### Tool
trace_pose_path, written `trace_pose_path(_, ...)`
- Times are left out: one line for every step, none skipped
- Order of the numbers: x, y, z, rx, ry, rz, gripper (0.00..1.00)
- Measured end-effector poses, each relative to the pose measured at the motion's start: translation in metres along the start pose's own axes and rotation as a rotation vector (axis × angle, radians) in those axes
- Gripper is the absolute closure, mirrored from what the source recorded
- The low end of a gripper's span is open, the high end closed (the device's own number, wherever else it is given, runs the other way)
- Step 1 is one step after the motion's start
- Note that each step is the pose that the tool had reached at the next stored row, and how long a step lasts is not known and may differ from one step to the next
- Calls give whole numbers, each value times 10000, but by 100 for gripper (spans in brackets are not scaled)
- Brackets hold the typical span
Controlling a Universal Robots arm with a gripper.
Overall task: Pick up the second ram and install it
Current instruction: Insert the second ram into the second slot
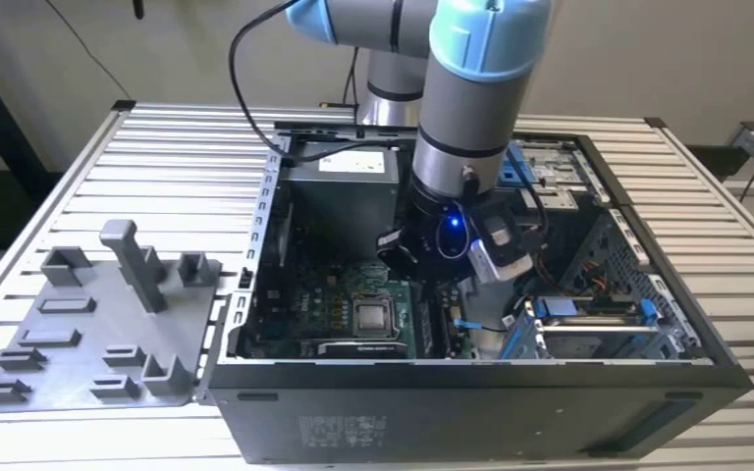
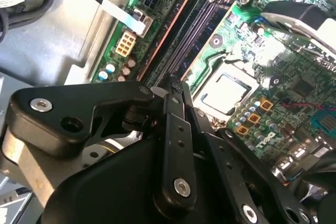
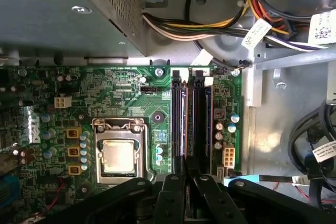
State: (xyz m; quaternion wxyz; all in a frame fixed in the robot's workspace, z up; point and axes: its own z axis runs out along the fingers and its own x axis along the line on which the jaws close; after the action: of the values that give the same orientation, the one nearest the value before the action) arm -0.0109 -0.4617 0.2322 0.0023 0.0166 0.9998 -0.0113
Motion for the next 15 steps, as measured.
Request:
trace_pose_path(0, 0, 4, -2, -1, -19, 87)
trace_pose_path(0, 0, 7, -9, -1, -30, 87)
trace_pose_path(0, 0, 11, -18, 0, -30, 87)
trace_pose_path(1, 0, 15, -21, 0, -30, 87)
trace_pose_path(0, 1, 15, -20, 1, -34, 87)
trace_pose_path(-1, 0, 16, -19, 1, -48, 87)
trace_pose_path(-1, 1, 19, -22, 0, -66, 87)
trace_pose_path(-2, 1, 20, -21, 0, -101, 87)
trace_pose_path(-3, 1, 20, -21, -2, -148, 87)
trace_pose_path(-3, 1, 21, -22, -3, -187, 87)
trace_pose_path(-5, 1, 23, -23, -4, -226, 87)
trace_pose_path(-6, 1, 24, -22, -5, -262, 87)
trace_pose_path(-6, 1, 27, -24, -5, -288, 87)
trace_pose_path(-6, 1, 28, -25, -6, -292, 87)
trace_pose_path(-6, 1, 28, -24, -5, -292, 87)
